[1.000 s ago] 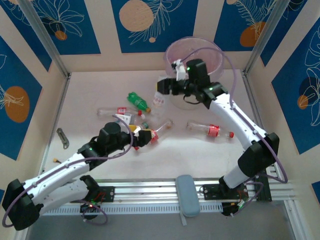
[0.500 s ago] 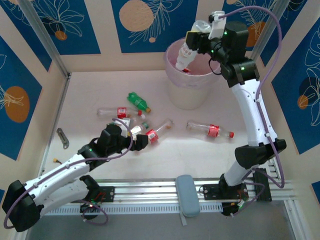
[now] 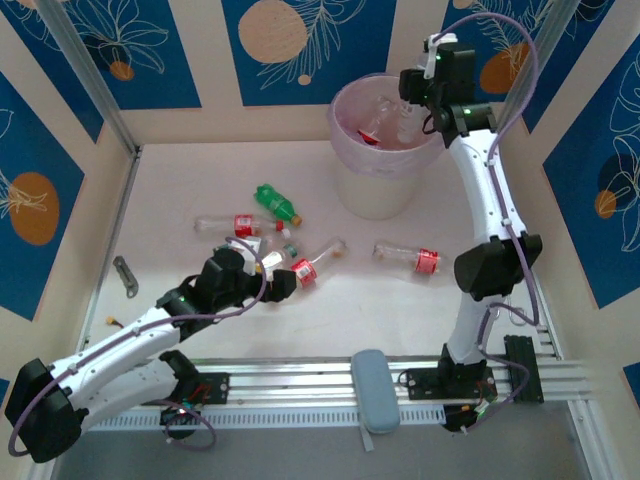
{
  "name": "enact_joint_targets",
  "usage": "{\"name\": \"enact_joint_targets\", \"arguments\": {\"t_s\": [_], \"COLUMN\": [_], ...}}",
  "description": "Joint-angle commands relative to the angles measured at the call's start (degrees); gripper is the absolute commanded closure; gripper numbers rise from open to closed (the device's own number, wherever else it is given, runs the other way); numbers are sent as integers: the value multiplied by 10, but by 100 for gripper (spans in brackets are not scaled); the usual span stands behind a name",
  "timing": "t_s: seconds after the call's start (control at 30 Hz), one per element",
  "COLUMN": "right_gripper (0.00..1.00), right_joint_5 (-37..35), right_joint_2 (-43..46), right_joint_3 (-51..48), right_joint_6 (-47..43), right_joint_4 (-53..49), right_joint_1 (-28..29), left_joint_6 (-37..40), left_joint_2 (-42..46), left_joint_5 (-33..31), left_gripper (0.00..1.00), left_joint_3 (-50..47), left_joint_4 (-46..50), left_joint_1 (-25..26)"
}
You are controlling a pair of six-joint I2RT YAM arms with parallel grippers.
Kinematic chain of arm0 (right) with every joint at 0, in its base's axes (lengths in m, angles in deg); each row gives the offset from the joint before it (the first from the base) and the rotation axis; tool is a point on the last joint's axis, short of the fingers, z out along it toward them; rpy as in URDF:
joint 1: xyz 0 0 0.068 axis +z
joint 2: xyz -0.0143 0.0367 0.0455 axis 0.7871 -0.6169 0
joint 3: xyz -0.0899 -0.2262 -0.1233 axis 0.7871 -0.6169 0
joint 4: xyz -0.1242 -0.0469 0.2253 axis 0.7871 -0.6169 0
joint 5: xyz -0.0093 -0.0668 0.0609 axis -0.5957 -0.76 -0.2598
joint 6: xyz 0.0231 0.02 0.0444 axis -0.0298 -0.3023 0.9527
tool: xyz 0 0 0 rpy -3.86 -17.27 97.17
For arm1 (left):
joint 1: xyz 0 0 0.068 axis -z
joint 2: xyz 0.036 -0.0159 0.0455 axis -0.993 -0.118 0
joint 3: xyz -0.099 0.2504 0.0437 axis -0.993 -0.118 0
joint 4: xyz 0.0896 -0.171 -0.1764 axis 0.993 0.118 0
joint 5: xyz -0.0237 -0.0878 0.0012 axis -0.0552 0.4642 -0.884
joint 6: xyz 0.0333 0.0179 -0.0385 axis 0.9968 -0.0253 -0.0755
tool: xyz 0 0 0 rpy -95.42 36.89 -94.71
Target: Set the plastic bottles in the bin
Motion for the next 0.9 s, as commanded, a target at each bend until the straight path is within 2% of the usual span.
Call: {"name": "enact_joint_targets", "arguments": {"t_s": [0.0, 0.37, 0.67, 0.77, 0.87], "right_gripper": [41, 40, 34, 30, 21], "right_joint_5": [-10, 17, 22, 23, 24], "right_joint_2": [-29, -144, -187, -187, -186], "right_joint_3": [36, 121, 110, 87, 84], "right_joint_6": [-6, 45, 56, 50, 42], "right_joint_4": [-31, -119, -120, -101, -101], "right_joint_1": [-3, -14, -15, -14, -11], "left_joint_6": [-4, -7, -12, -14, -15], "left_joint_2": [-11, -21, -14, -11, -10], "left_joint_5": [2, 4, -1, 3, 4], "left_gripper": [0, 0, 0, 2, 1], "left_joint_3": [10, 15, 9, 9, 8], "left_joint_4": [3, 0, 2, 4, 10], "left_joint_1": [-9, -10, -11, -11, -10]}}
